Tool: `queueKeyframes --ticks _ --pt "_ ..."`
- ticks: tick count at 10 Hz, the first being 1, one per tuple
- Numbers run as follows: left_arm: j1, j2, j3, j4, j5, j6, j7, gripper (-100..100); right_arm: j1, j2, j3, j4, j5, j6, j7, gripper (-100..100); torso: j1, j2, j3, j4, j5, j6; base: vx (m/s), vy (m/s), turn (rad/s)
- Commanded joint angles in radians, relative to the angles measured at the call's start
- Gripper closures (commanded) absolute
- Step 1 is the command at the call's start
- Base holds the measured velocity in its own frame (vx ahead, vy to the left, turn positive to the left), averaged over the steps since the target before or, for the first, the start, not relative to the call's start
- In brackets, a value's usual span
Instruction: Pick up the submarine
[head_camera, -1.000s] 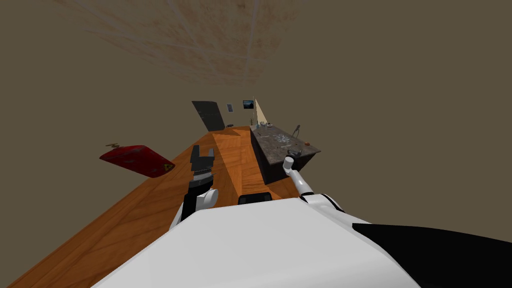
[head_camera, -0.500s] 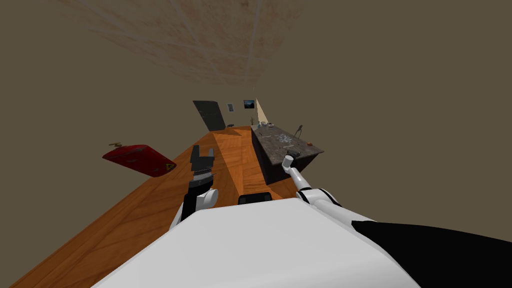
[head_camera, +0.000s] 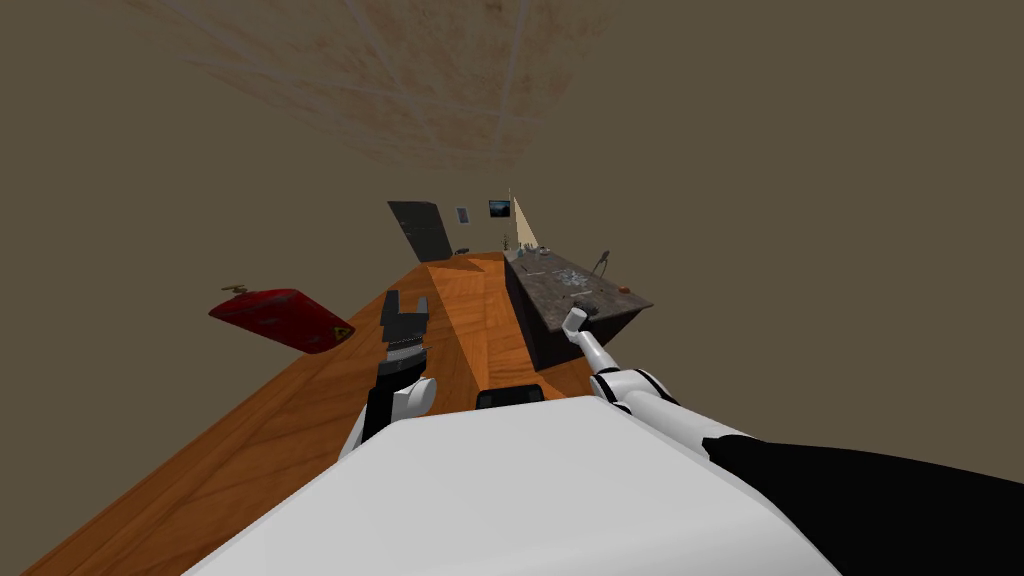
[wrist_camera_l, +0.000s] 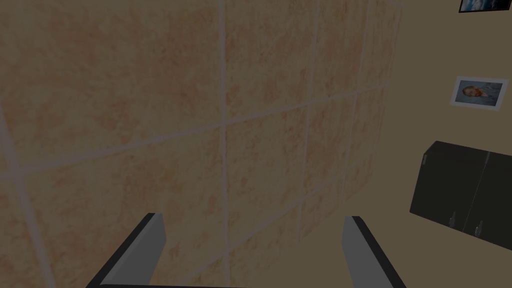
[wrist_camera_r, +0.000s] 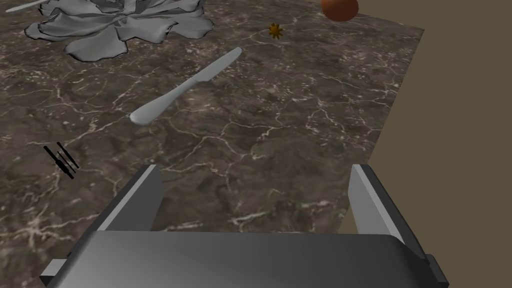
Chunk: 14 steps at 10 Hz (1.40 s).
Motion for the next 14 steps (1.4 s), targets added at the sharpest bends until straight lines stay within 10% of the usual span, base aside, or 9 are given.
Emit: queueKeyframes --ticks 1,14 --pt "0.0 0.0 0.0 0.0 0.0 0.0 0.0 0 -0.045 -0.008 0.001 0.05 -0.05 -0.015 0.001 -100 0.0 0.0 0.0 0.0 0.0 0.0 0.034 0.046 0.028" --pt "0.0 0.0 0.0 0.0 0.0 0.0 0.0 0 -0.245 -0.052 0.009 0.33 -0.399 -0.091 0.001 -100 -0.001 -0.003 -0.002 -0.001 0.0 0.0 0.046 0.031 0.013"
